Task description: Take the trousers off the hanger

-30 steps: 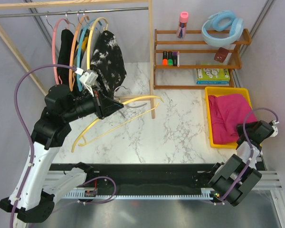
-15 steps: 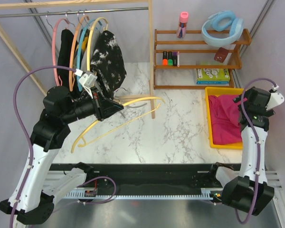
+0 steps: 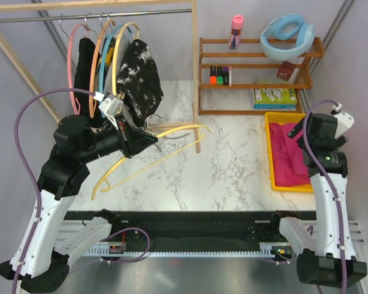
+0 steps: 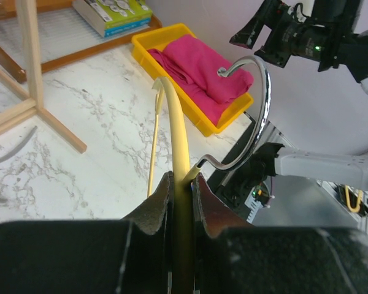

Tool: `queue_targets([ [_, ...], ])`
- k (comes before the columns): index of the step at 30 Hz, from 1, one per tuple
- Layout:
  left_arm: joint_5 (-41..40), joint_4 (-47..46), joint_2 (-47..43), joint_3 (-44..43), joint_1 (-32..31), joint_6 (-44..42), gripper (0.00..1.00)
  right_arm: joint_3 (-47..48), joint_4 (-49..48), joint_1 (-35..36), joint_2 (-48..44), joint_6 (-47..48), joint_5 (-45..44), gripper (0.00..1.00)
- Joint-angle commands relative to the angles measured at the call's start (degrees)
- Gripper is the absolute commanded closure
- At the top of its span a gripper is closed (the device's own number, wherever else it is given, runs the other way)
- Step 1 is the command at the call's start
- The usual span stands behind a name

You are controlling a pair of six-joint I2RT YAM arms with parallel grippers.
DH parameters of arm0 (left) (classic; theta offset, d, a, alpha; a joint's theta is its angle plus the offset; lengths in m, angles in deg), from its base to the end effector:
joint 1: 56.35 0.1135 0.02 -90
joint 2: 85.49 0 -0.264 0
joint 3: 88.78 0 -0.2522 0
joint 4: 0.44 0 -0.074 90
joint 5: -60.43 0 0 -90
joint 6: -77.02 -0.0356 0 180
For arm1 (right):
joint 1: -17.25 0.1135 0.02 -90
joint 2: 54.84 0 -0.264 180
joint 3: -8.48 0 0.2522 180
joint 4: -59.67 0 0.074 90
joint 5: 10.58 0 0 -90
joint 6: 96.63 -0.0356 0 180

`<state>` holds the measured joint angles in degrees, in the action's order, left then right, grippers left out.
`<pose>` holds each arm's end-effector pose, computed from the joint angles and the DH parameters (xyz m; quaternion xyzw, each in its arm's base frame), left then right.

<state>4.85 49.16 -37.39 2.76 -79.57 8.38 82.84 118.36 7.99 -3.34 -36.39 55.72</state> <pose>0.1188 -0.0729 0.4567 0.2035 0.7245 -0.4433 0.4871 0.1699 -0.0422 0.3557 0.3791 0.7901 -0.1006 0.4710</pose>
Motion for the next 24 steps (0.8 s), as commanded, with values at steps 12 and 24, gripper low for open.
queue_targets([
  [12,-24.6,-3.8,10.3,-16.1,0.1,-1.9,0.98,6.3,2.7,55.6,3.0,-7.0,-2.7,0.02],
  [24,-41.8,-4.4,31.1,-38.7,0.0,2.6,0.98,2.2,-4.4,72.4,2.8,-11.6,-10.2,0.02],
])
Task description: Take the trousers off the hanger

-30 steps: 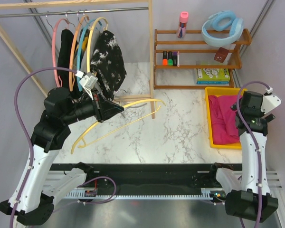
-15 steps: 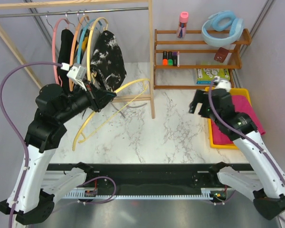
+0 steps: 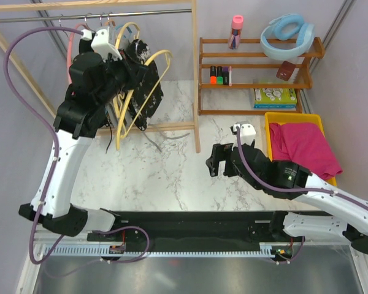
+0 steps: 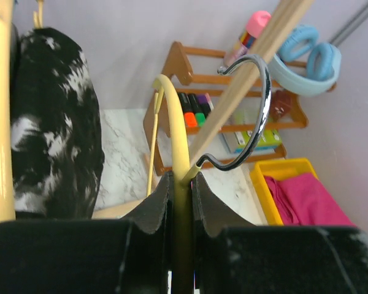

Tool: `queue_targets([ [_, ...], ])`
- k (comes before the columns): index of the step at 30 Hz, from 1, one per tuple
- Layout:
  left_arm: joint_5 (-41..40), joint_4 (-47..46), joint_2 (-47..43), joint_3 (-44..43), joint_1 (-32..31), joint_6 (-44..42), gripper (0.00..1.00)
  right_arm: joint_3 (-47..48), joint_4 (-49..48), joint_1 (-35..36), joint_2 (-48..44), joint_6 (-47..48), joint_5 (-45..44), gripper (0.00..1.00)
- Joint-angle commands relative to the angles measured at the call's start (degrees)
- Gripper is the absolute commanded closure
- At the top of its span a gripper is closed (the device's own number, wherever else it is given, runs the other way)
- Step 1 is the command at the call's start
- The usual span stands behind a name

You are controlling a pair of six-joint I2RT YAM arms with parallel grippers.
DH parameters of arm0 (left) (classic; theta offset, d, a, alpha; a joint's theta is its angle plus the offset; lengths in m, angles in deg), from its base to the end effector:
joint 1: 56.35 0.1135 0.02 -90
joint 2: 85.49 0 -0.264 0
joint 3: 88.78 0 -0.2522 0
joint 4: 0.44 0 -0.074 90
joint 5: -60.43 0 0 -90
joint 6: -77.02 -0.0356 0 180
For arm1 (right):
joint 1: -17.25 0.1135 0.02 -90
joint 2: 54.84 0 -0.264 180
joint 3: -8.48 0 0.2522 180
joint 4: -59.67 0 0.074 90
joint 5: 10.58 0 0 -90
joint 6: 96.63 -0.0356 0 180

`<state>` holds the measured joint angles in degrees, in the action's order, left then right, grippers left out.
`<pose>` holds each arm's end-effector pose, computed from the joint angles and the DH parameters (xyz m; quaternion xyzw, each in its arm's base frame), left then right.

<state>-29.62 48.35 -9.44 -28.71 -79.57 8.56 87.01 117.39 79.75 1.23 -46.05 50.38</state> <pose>0.2273 -0.0975 0.5351 0.0105 0.7367 -0.2572 0.6254 0.1038 0.1619 0.3682 -0.0590 0.8654 0.2054 0.4533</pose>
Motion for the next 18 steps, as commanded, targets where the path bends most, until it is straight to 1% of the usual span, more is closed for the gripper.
queue_targets([
  [1,-7.7,-4.3,3.8,-7.6,0.1,2.6,0.98,-2.4,-3.6,0.7,-3.2,-2.0,-5.4,0.02],
  [4,-9.9,-8.6,5.6,-7.6,0.1,2.2,0.98,-3.4,-3.7,0.6,-6.5,-2.0,-7.4,0.02],
  [9,-9.1,-15.2,8.4,-6.7,0.0,2.1,0.98,-4.3,-3.4,0.7,-10.4,-1.4,-9.1,0.02],
  [10,-9.1,-18.0,8.5,-6.2,0.1,2.2,0.98,-4.4,-3.3,0.7,-11.1,-1.3,-9.5,0.02],
  [13,-10.2,-20.8,10.0,-6.5,0.0,2.0,0.98,-4.6,-2.4,0.7,-11.6,-1.1,-10.2,0.02],
  [18,-11.9,-22.5,13.2,-8.4,0.1,0.0,0.98,-4.2,-1.8,0.6,-12.3,-0.9,-10.9,0.02],
])
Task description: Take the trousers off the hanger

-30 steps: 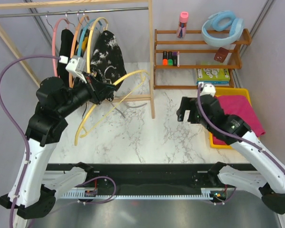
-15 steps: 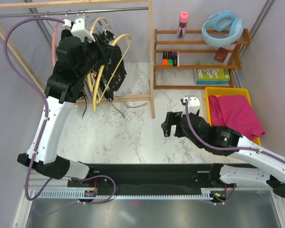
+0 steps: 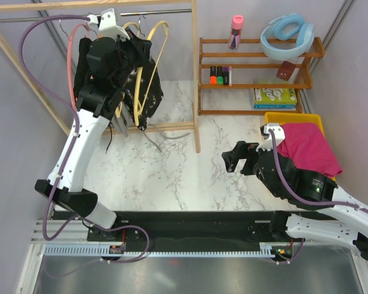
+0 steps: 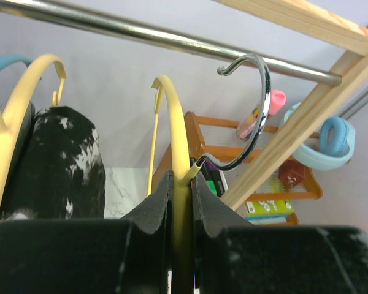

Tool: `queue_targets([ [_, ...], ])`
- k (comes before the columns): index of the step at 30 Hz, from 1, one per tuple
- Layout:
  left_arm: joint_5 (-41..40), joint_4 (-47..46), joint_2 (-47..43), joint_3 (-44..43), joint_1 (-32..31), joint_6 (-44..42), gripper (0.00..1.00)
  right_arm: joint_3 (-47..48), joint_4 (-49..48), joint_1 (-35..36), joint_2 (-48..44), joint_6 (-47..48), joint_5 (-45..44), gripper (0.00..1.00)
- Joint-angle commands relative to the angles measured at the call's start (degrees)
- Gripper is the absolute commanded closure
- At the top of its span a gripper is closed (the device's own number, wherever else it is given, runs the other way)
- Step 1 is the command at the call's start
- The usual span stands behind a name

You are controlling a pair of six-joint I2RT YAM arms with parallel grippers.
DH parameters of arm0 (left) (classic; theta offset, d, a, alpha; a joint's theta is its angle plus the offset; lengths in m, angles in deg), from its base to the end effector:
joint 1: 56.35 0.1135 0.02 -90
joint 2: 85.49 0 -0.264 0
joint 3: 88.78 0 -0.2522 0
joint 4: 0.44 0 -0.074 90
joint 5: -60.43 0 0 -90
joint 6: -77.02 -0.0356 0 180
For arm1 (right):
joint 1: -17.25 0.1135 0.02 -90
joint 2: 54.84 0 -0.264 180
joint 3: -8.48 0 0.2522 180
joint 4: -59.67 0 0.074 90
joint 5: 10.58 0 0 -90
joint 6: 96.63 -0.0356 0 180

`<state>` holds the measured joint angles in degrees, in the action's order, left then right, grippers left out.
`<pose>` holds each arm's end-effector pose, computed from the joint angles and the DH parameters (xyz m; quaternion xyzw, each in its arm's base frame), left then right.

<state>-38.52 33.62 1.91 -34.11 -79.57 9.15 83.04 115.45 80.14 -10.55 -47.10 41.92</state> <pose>0.2925 -0.1194 0.5396 -0.0505 0.6813 -0.2316 0.6926 0.0836 0.1157 0.3809 0.0125 0.8190 0.2278 0.5266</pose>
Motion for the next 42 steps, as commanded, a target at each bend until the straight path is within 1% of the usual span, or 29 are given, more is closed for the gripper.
queue_targets([
  [1,-2.7,-8.2,2.2,-3.2,0.1,-0.8,0.98,-0.3,0.3,0.2,-0.8,0.2,-2.8,0.02],
  [6,-2.8,-11.1,4.9,-4.2,0.1,-1.7,0.98,-0.3,0.4,0.3,-2.0,0.9,-4.4,0.02],
  [13,-3.5,-14.8,5.9,-4.4,0.1,-2.8,0.98,-0.2,1.0,0.3,-2.4,1.0,-4.7,0.02],
  [16,-2.8,-17.2,3.8,-1.6,0.1,-2.9,0.98,-0.2,1.0,0.3,-2.2,1.0,-4.5,0.02],
  [18,-2.3,-19.0,1.3,3.2,0.1,-2.5,0.98,-0.3,1.1,0.3,-2.4,0.9,-4.5,0.02],
  [19,-2.3,-22.2,-1.0,5.1,0.0,-2.4,0.98,-0.5,1.1,0.3,-2.5,0.8,-4.6,0.02],
  [20,-2.5,-23.2,-1.9,7.6,0.0,-2.5,0.98,-0.6,1.1,0.3,-2.5,0.7,-4.6,0.02],
  [21,-2.6,-23.6,-2.1,7.7,0.0,-3.1,0.98,-0.5,1.1,0.2,-2.5,0.7,-4.6,0.02],
  [23,-3.3,-23.2,-1.6,6.6,0.2,-4.2,0.98,-0.2,1.0,0.3,-2.1,1.0,-4.4,0.02],
  [28,-3.1,-23.5,-1.2,5.3,0.1,-3.9,0.98,-0.1,1.0,0.3,-1.5,0.8,-3.9,0.02],
  [34,-3.2,-21.4,2.6,0.5,0.2,-4.3,0.98,0.3,1.0,0.3,-2.1,0.7,-3.5,0.02],
  [42,-3.2,-22.5,3.9,1.0,0.2,-3.8,0.98,0.7,1.8,0.2,-3.7,0.8,-4.6,0.02],
])
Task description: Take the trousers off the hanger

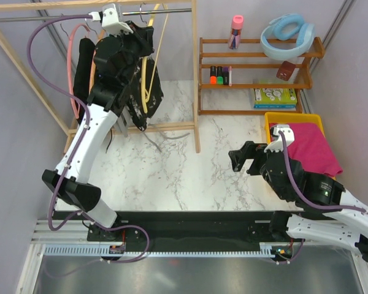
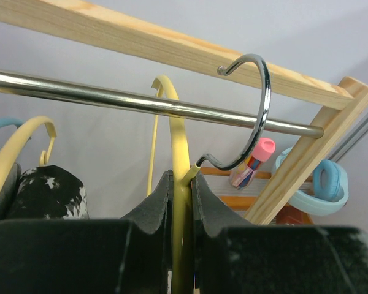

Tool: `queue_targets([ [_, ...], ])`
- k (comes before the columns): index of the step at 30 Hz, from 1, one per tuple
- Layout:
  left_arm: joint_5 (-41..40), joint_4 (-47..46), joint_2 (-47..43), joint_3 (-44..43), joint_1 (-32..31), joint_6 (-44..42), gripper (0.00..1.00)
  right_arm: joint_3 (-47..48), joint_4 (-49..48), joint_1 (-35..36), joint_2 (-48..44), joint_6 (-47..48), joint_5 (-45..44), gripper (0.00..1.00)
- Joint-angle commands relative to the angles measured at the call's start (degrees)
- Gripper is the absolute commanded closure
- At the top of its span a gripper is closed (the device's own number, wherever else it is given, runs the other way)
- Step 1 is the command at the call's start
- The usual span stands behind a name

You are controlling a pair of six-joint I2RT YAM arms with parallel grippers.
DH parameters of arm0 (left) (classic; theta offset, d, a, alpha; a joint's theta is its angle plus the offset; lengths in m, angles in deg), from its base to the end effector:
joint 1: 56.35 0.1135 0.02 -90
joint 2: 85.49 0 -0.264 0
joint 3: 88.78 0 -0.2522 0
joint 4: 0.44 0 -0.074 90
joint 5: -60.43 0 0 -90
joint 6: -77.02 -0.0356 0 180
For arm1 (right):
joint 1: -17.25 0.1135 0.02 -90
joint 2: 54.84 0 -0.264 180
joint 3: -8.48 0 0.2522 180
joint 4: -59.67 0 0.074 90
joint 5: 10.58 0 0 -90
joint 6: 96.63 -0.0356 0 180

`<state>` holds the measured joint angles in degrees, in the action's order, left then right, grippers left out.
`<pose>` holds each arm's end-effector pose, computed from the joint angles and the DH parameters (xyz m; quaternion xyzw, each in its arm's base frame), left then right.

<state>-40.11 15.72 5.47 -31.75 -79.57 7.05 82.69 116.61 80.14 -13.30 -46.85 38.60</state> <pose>0.3179 -0.1293 0.5409 -0.0565 0.6021 -0.2413 0.7590 0.0785 0.1022 0.3832 0.0308 0.8091 0.2162 0.5456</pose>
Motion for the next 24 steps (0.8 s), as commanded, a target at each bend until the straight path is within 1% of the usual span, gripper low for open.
queue_targets([
  [1,-1.5,-4.9,0.3,-0.8,0.2,-1.7,0.98,1.1,0.8,0.2,-1.0,0.5,-1.2,0.02],
  [8,-1.4,-7.1,-0.2,1.9,0.1,-1.4,0.98,0.8,0.7,0.2,-0.7,0.6,-1.4,0.02],
  [15,-2.2,-7.8,3.0,0.3,0.2,-2.2,0.98,1.0,0.8,0.3,-1.2,0.3,-1.3,0.02],
  [19,-3.2,-6.5,4.8,-2.1,0.2,-2.2,0.98,0.8,0.9,0.3,-1.5,-0.1,-0.9,0.02],
  [21,-4.5,-3.7,6.5,-4.9,0.2,-2.3,0.98,0.7,0.9,0.3,-1.3,-0.3,-0.5,0.02],
  [23,-5.8,-0.2,7.4,-6.4,0.2,-2.4,0.98,1.0,0.9,0.1,-0.9,-0.2,-0.1,0.02],
  [24,-6.1,0.1,7.1,-6.2,0.2,-2.2,0.98,1.0,0.8,0.3,-0.8,-0.3,0.2,0.02],
])
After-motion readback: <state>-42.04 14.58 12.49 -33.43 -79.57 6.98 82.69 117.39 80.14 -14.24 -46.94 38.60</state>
